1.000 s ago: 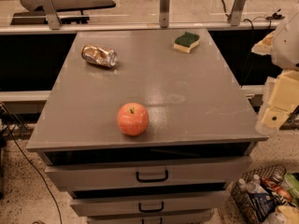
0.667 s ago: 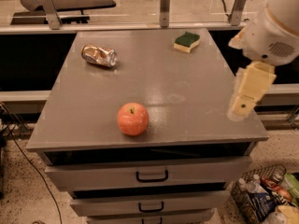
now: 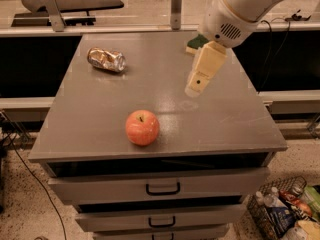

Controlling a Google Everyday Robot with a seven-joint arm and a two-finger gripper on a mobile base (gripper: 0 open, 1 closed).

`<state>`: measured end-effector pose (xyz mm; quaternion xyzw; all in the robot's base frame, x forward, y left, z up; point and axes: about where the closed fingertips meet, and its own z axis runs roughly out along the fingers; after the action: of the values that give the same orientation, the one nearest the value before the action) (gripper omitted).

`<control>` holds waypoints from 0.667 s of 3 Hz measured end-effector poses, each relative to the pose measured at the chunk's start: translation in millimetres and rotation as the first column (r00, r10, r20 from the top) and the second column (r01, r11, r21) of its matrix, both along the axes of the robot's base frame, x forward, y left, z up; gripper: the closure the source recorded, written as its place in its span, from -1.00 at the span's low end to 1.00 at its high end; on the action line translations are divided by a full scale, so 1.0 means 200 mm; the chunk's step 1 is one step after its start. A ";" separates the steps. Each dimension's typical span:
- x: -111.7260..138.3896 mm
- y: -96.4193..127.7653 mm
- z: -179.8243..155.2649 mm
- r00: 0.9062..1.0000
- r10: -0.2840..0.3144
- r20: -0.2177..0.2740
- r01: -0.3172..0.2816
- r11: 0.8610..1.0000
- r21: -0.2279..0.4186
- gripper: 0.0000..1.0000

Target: Place orange can upright

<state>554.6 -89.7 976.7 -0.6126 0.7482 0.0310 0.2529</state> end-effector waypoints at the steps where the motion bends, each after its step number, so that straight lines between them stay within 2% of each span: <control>1: 0.00 0.00 0.00 1.000 0.000 0.000 0.000 1.000 0.000 -1.00; 2: 0.01 0.03 0.00 1.000 0.010 0.008 -0.010 1.000 0.012 -1.00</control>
Offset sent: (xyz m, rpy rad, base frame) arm 0.0086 0.0147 -0.0028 0.0312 -0.0164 0.0223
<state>557.5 -82.9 975.9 -0.6150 0.7438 0.0344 0.2594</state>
